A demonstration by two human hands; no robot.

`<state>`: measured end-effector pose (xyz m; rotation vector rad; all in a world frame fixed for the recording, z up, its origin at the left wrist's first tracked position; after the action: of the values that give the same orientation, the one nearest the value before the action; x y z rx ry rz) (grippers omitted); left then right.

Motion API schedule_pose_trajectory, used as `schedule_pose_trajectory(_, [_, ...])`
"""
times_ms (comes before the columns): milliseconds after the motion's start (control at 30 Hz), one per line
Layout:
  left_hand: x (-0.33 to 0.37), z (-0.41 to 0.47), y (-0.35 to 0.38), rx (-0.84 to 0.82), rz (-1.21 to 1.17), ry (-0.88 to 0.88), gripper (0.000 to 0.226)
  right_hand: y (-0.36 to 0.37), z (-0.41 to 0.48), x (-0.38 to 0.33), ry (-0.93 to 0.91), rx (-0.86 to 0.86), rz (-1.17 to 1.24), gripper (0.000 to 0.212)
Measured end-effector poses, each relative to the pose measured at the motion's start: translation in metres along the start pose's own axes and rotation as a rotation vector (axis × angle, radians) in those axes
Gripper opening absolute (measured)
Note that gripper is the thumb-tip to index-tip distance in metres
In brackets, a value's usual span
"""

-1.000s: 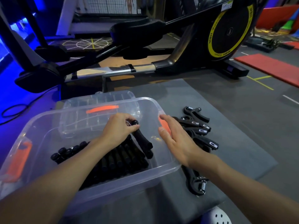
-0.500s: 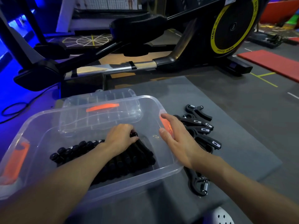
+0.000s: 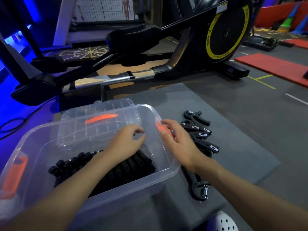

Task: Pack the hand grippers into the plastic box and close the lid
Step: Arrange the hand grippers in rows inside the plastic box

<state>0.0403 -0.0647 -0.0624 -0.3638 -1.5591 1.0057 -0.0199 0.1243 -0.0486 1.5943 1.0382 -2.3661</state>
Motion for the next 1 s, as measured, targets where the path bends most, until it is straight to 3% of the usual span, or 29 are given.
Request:
schedule_pose_trajectory(100, [0.046, -0.021, -0.002, 0.066, -0.128, 0.124, 0.024, -0.023, 0.002, 0.026, 0.085, 0.176, 0.009, 0.03])
schedule_pose_trajectory(200, [0.067, -0.035, 0.011, 0.006, -0.131, 0.197, 0.044, -0.052, -0.011, 0.068, 0.22, 0.247, -0.147, 0.045])
schedule_pose_trajectory(367, [0.062, -0.041, 0.034, -0.156, -0.113, 0.17, 0.063, -0.068, -0.034, 0.123, 0.34, 0.146, -0.53, 0.064])
schedule_pose_trajectory(533, [0.061, -0.041, 0.033, -0.125, -0.128, 0.162, 0.065, -0.073, -0.033, 0.15, 0.323, 0.055, -0.679, 0.08])
schedule_pose_trajectory(1000, [0.061, -0.04, 0.034, -0.101, -0.144, 0.177, 0.06, -0.062, -0.019, 0.171, 0.383, 0.115, -0.76, 0.076])
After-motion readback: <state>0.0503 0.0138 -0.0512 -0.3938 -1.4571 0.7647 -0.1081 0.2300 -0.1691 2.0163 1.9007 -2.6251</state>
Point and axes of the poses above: each hand's wrist, its own z-axis towards the middle knuckle, its own y-axis out of the palm, x = y × z, the point moved 1 cm from there along z, towards the middle knuckle, and after that the axes turned 5 degrees about -y, right-handed, at the moved point
